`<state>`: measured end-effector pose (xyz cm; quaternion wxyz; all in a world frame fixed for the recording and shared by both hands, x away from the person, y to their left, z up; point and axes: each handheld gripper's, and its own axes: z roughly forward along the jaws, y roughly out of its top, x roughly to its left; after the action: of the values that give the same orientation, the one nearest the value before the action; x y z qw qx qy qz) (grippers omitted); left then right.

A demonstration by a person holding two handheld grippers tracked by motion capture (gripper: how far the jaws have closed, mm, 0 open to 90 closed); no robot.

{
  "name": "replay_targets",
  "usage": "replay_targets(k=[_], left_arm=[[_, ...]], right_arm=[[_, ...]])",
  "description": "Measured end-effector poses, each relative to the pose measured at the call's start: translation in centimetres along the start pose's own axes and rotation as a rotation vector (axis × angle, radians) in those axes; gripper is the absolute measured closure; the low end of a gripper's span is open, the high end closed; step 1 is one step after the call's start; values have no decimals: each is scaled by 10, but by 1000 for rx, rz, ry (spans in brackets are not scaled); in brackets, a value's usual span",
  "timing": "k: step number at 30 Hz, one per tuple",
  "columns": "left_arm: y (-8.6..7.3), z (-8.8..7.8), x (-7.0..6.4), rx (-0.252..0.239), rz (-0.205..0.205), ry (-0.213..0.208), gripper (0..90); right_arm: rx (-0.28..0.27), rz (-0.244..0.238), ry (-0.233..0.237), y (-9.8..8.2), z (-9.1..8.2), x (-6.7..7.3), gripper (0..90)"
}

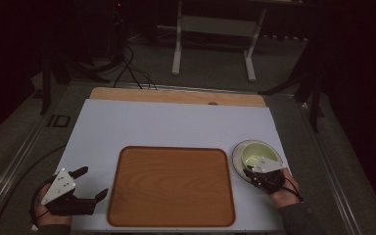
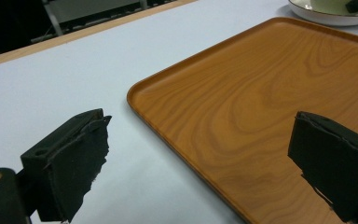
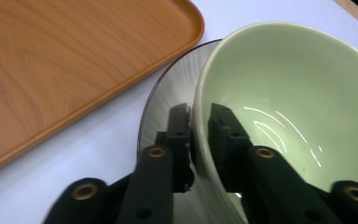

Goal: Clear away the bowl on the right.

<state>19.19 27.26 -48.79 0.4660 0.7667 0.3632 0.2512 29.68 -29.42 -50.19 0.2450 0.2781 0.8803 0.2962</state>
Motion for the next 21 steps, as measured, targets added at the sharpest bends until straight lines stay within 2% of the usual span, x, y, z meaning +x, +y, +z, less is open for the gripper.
replay_targets(k=[10, 15, 21], left_arm=[[0, 0, 0, -1, -4, 3, 50], [0, -1, 1, -4, -10, 4, 50], [-1, 0, 1, -6, -13, 5, 51]], right_arm=[[13, -65, -9, 2, -2, 4, 828], [16, -86, -21, 2, -2, 5, 826], [6, -89, -26, 4, -4, 6, 822]])
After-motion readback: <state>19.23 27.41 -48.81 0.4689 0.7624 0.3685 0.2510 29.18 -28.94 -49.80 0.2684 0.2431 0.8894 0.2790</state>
